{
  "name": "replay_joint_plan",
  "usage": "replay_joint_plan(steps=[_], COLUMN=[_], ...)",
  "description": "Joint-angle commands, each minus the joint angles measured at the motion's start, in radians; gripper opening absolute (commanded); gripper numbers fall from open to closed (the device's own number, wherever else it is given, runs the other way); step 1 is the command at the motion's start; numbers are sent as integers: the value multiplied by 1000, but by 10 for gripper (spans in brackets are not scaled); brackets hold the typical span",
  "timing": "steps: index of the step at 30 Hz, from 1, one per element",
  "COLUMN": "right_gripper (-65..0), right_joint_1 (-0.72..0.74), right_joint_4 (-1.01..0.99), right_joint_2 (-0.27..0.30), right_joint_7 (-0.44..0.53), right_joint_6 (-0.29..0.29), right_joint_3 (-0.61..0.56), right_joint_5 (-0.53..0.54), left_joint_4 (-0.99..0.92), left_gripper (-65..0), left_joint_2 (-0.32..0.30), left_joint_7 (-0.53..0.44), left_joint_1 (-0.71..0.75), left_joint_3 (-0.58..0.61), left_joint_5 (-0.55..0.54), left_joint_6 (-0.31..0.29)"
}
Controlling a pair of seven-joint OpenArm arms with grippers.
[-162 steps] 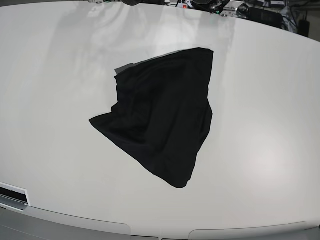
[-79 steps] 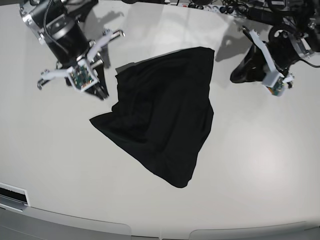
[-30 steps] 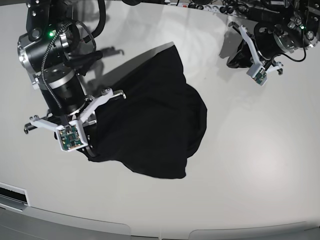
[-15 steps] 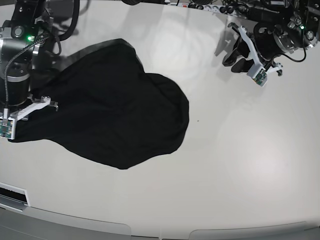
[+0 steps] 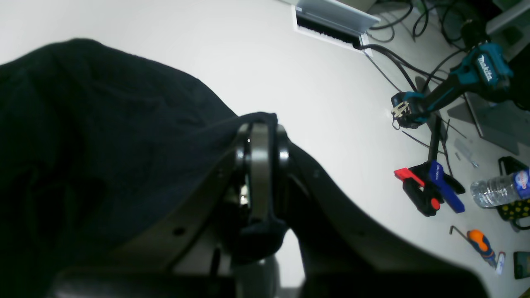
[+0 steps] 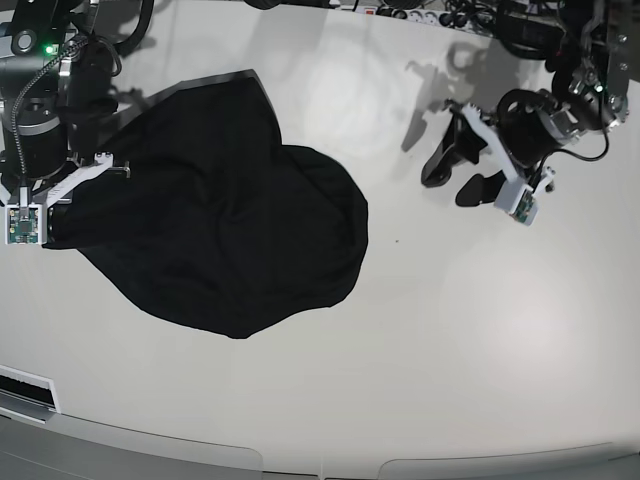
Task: Layout the t-shirt on the table in an organized manner, then fold the t-shirt properly
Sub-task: 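Drag the held shirt edge outward with the right gripper, then grasp the shirt's bunched side with the left gripper and pull it away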
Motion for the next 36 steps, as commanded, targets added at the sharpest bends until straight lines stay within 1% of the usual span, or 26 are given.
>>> replay_joint_plan(steps=[1,3,7,11,17,19,21,22,23,24,26,28,33,36], right_gripper=[-650,-650,-650,-650,-650,-650,-650,-650,-650,-650,-650,-650,-650,-650], right_joint_1=[-2,-13,-21,-22,-37,-37,-38,-37,-37,-37,-37,-40,-56,-70], right_joint_4=[18,18,18,18,18,18,18,18,18,18,18,18,18,18], right_joint_2=[6,6,6,6,6,6,6,6,6,6,7,13,61,74], right_joint_7=[28,30,31,30,33,33,33,33,34,34,33,33,33,34], right_joint_6=[-6,-7,2,24,22,22,23,23,23,23,23,23,43,45], right_joint_3=[5,5,5,5,5,5,5,5,5,5,5,5,5,5], right_joint_5=[-4,-4,-4,-4,-5,-4,-4,-4,-4,-4,-4,-4,-4,-4], left_joint_4=[-13,-78,-248,-437,-688,-775,-869,-916,-959,-998,-1041,-1042,-986,-922], left_gripper=[-294,-294,-293,-287,-287,-288,-299,-331,-391,-475,-650,-650,-650,-650], left_joint_2=[4,27,68,139,267,306,339,352,360,369,369,369,369,369], left_joint_7=[-18,-18,-19,-19,-18,-18,-19,-19,-19,-19,-16,22,193,276], left_joint_1=[-19,-61,-171,-302,-477,-526,-569,-587,-603,-619,-642,-664,-771,-848], left_joint_3=[-2,24,141,226,243,243,243,243,243,243,243,243,243,243], left_joint_5=[-16,-29,-26,8,12,29,55,64,69,68,66,63,63,60], left_joint_6=[-3,-3,1,42,39,60,98,124,148,165,168,152,74,39])
